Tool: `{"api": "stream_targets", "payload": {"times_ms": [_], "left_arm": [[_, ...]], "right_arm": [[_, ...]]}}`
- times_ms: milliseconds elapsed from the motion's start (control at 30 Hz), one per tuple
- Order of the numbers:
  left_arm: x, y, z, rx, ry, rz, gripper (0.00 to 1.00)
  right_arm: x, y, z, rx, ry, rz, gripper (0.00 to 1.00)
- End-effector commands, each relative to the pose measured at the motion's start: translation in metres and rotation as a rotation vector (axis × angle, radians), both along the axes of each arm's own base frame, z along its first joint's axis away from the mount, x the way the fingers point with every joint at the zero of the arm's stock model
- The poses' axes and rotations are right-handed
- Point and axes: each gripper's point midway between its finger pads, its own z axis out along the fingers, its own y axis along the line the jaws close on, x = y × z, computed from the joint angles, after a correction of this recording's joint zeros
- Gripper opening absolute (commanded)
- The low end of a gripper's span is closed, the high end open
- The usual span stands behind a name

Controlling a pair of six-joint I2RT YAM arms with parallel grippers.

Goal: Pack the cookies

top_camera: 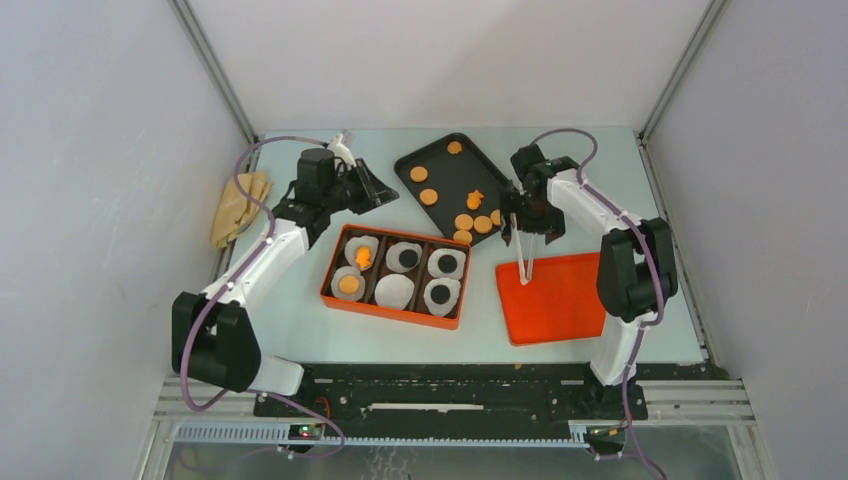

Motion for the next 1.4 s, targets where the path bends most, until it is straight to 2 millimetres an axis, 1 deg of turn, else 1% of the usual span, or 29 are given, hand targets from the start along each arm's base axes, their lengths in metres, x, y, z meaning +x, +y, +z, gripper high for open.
{"api": "stream_targets", "payload": {"times_ms": [0,133,333,367,400,433,500,533,600,633,667,700,767,867,933,1033,1133,1200,1267,1367], "left_arm": [[0.0,-0.008,0.01,-0.024,-0.029,-0.033,0.18],[-0.001,-0.008,0.012,-0.023,-0.034,-0.035,0.18],[-0.001,-0.007,0.01,-0.015,-0.031,-0.032,0.18],[-0.001,-0.007,0.009,-0.015,-0.028,-0.033,0.18],[-0.001,-0.008,0.008,-0.014,-0.025,-0.034,0.18],[-0.001,-0.007,0.007,-0.013,-0.024,-0.034,0.18],[-0.001,-0.007,0.006,-0.012,-0.021,-0.033,0.18],[-0.002,-0.007,0.005,-0.011,-0.021,-0.034,0.18],[-0.002,-0.007,0.004,-0.011,-0.017,-0.033,0.18],[-0.002,-0.007,0.003,-0.01,-0.014,-0.033,0.18],[-0.002,-0.007,0.003,-0.01,-0.013,-0.034,0.18],[-0.002,-0.007,0.002,-0.01,-0.012,-0.033,0.18],[-0.003,-0.007,0.003,-0.01,-0.013,-0.034,0.18],[-0.003,-0.007,0.003,-0.01,-0.013,-0.034,0.18],[-0.003,-0.007,0.004,-0.011,-0.015,-0.032,0.18],[-0.004,-0.007,0.004,-0.011,-0.014,-0.031,0.18],[-0.003,-0.006,0.004,-0.009,-0.017,-0.027,0.18],[-0.003,-0.005,0.004,-0.006,-0.018,-0.026,0.18],[-0.003,-0.005,0.004,-0.003,-0.018,-0.024,0.18],[-0.003,-0.004,0.006,0.005,-0.022,-0.02,0.18]], "right_arm": [[0.0,0.011,-0.026,0.097,0.031,-0.079,1.0],[0.009,0.006,-0.044,0.081,0.045,-0.106,1.0],[0.022,0.009,-0.059,0.128,0.062,-0.106,1.0],[0.022,0.01,-0.062,0.144,0.074,-0.111,0.97],[0.023,0.008,-0.065,0.15,0.078,-0.118,0.9],[0.024,0.008,-0.066,0.152,0.08,-0.119,0.79],[0.025,0.004,-0.068,0.136,0.081,-0.127,0.44],[0.025,0.003,-0.068,0.131,0.081,-0.128,0.33],[0.025,0.002,-0.068,0.125,0.081,-0.137,0.25],[0.024,0.001,-0.067,0.124,0.08,-0.137,0.24],[0.025,0.001,-0.063,0.124,0.07,-0.137,0.23],[0.024,0.001,-0.059,0.122,0.063,-0.138,0.19],[0.024,0.002,-0.047,0.12,0.041,-0.128,0.17],[0.028,-0.002,-0.02,0.065,-0.022,-0.118,0.17],[0.03,-0.003,0.003,0.005,-0.078,-0.106,0.16],[0.032,-0.001,0.036,-0.057,-0.156,-0.093,0.16],[0.034,0.017,0.064,-0.068,-0.229,-0.044,0.16],[0.038,0.038,0.078,-0.049,-0.268,0.021,0.15],[0.043,0.059,0.077,-0.048,-0.262,0.098,0.15],[0.055,0.075,0.073,-0.114,-0.233,0.161,0.17]]}}
